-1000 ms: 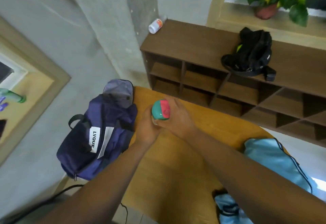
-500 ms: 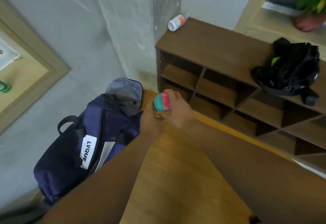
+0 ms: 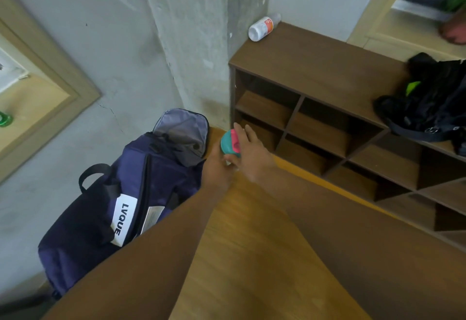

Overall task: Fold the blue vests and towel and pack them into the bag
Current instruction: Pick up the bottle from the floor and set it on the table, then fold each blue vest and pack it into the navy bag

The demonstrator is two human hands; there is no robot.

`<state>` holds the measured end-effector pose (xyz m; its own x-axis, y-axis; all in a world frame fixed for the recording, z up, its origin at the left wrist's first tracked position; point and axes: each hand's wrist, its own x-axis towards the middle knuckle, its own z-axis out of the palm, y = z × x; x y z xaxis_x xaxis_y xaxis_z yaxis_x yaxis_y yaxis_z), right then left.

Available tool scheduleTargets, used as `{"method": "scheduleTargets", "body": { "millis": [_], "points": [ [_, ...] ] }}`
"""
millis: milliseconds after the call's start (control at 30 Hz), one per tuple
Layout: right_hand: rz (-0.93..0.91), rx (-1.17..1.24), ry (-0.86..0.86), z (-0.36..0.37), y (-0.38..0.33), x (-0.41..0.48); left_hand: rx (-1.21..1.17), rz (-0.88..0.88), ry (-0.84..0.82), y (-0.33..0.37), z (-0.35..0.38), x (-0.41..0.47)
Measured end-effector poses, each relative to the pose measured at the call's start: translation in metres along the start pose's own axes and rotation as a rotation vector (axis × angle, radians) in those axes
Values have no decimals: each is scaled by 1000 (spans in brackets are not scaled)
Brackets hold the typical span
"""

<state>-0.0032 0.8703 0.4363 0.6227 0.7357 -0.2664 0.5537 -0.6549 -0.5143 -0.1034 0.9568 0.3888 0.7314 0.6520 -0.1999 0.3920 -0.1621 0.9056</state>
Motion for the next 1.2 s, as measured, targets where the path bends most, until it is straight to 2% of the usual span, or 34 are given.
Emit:
{"method": "scheduleTargets", "body": {
  "millis": [133,200,300,400,500,633,900,1033,1200],
  "points": [
    [52,147,9,-5,1,-16,41,-72,-43,-1,-8,-5],
    [108,191,50,-5,8,-38,124,-78,-1,-11,-8,-15],
    [184,276,77,-4,23,-90,107,-251,16,-3,-7,-57],
    [261,374,181,-6,38,-150,180,-274,-63,14,2,-103],
    [361,334,204,-15,55,-202,205,-215,-229,35,17,-133],
    [360,271,246,-38,84,-269,229,-129,-418,71,46,-162],
    [510,173,436,-78,163,-401,246,-49,-625,128,122,-222],
    [542,64,513,-79,202,-457,258,-15,-659,149,162,-240],
    [701,-86,615,-70,253,-504,247,43,-723,156,222,-260]
  ]
}}
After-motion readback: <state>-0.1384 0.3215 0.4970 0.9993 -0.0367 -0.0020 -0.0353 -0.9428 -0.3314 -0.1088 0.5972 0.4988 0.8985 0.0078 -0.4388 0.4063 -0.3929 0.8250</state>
